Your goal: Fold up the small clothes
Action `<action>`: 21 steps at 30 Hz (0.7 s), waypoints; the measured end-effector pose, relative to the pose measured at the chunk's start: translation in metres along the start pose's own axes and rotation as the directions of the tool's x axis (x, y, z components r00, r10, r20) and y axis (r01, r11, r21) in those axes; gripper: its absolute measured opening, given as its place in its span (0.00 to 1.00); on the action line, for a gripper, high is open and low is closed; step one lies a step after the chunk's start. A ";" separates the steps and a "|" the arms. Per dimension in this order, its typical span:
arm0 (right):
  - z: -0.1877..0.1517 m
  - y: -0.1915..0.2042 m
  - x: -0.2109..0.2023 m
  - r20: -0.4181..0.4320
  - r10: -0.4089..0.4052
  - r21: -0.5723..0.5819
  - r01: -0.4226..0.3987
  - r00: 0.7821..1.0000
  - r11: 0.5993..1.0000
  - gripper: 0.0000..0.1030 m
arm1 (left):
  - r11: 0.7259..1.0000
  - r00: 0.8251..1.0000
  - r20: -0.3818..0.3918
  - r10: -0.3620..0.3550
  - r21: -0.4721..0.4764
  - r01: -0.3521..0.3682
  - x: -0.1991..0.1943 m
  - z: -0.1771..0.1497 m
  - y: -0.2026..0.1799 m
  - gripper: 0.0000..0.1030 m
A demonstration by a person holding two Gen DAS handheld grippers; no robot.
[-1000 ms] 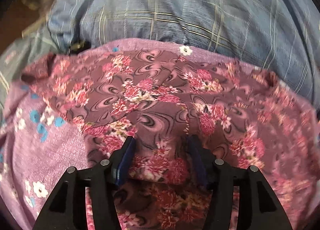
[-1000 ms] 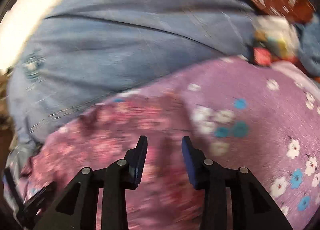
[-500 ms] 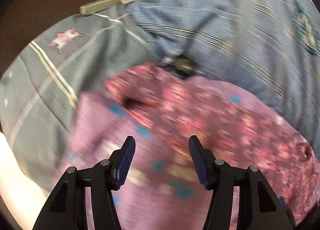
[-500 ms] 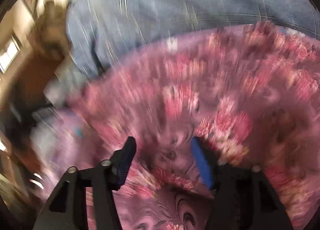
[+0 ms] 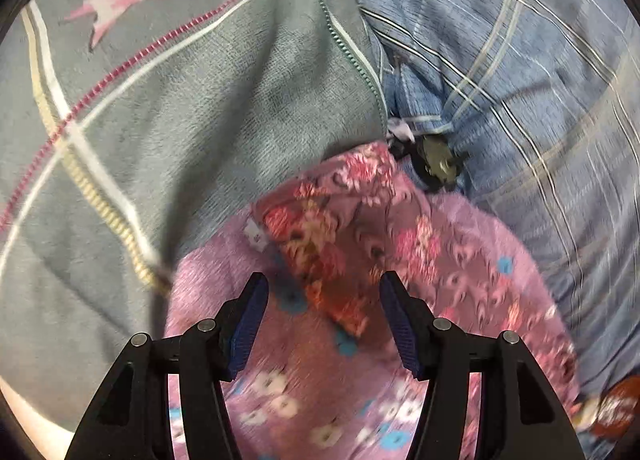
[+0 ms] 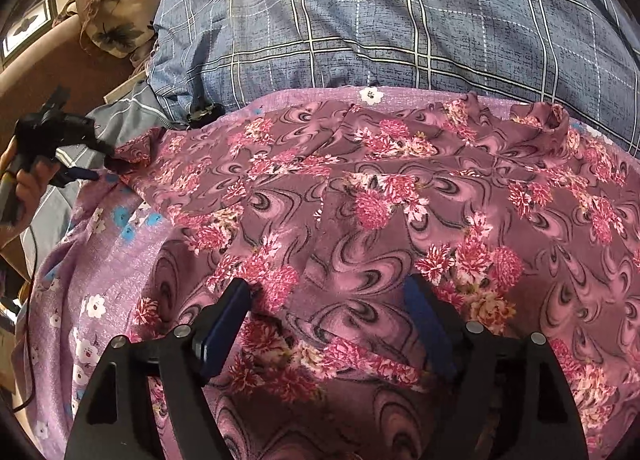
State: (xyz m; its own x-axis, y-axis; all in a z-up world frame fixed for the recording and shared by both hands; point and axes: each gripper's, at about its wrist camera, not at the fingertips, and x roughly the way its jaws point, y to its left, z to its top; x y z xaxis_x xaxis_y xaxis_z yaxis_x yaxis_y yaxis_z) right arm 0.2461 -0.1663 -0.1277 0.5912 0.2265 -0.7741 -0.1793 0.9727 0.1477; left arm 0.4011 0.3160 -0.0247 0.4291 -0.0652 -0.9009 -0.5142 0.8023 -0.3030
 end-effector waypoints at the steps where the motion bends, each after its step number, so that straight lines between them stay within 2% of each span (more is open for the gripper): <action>1: 0.000 0.000 0.000 0.001 0.004 0.003 -0.004 1.000 1.000 0.80 | 1.000 1.000 0.005 -0.008 -0.026 0.008 0.005 0.003 0.001 0.56; 3: 0.001 0.000 0.003 0.003 0.013 0.008 -0.013 1.000 1.000 0.80 | 0.998 1.000 -0.004 -0.031 -0.061 0.031 0.015 0.006 0.006 0.50; 4: 0.001 -0.001 0.003 0.005 0.016 0.010 -0.016 1.000 1.000 0.80 | 0.996 0.999 -0.003 -0.046 -0.072 0.046 0.019 0.006 0.006 0.25; 5: 0.000 -0.002 0.002 0.006 0.021 0.012 -0.021 1.000 1.000 0.81 | 0.994 0.997 -0.014 -0.072 -0.087 0.071 0.024 0.006 0.008 0.11; 6: -0.001 -0.003 0.001 0.006 0.024 0.013 -0.024 1.000 1.000 0.81 | 0.991 0.995 -0.023 -0.092 -0.097 0.090 0.026 0.006 0.009 0.07; 9: -0.002 -0.005 0.000 0.009 0.035 0.017 -0.035 0.999 0.999 0.82 | 0.983 0.992 0.011 -0.125 -0.133 0.125 0.024 0.001 0.012 0.07; 13: -0.002 -0.007 -0.001 0.014 0.051 0.031 -0.051 0.999 0.998 0.82 | 0.968 0.978 0.025 -0.206 -0.142 0.207 0.004 -0.013 0.006 0.06; 18: 0.001 -0.017 -0.011 0.020 0.096 0.088 -0.097 0.995 0.991 0.78 | 0.946 0.950 0.017 -0.312 -0.084 0.313 -0.028 -0.047 -0.032 0.06; 21: -0.002 -0.031 -0.029 0.042 0.068 0.132 -0.073 0.997 0.989 0.78 | 0.931 0.931 0.001 -0.364 -0.036 0.364 -0.043 -0.070 -0.063 0.06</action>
State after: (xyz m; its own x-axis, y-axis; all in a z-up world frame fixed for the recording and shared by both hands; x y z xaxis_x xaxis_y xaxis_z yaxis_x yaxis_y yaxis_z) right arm 0.2330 -0.2027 -0.1107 0.6101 0.2938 -0.7359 -0.1165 0.9519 0.2834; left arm 0.3633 0.2266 0.0116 0.5881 -0.3524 -0.7280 -0.3491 0.7013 -0.6215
